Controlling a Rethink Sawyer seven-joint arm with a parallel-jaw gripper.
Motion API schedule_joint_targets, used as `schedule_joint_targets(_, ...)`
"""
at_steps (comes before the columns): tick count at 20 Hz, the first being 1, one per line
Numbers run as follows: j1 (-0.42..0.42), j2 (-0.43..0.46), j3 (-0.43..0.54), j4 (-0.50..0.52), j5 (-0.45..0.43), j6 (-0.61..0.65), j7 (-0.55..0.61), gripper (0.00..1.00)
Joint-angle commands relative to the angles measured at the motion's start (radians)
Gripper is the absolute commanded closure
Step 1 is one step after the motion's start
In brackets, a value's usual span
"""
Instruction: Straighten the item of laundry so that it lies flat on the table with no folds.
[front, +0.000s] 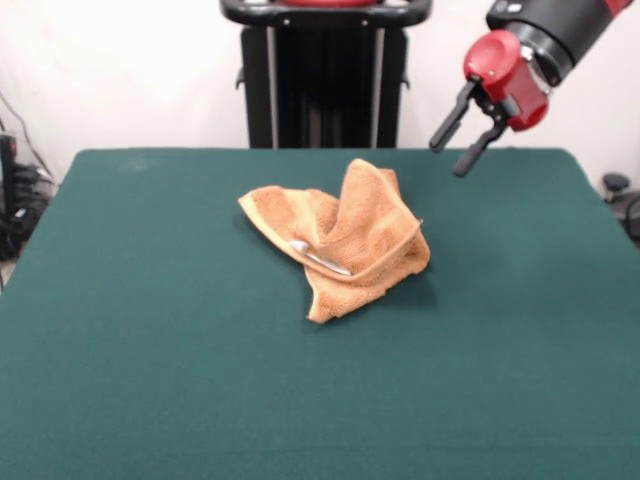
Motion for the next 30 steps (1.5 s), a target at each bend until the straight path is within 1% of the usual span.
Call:
schedule_joint_targets(1,-0.014,0.049,0.083,0.003,0.003,-0.042,0.216,0.0)
schedule_joint_targets(6,-0.044,0.018,0.137,0.02,0.002,-0.071,0.204,0.0)
schedule_joint_targets(23,-0.114,-0.021,0.233,0.036,-0.01,-0.092,0.176,0.0)
schedule_joint_targets(30,-0.154,-0.052,0.297,0.05,-0.024,-0.118,0.162,0.0)
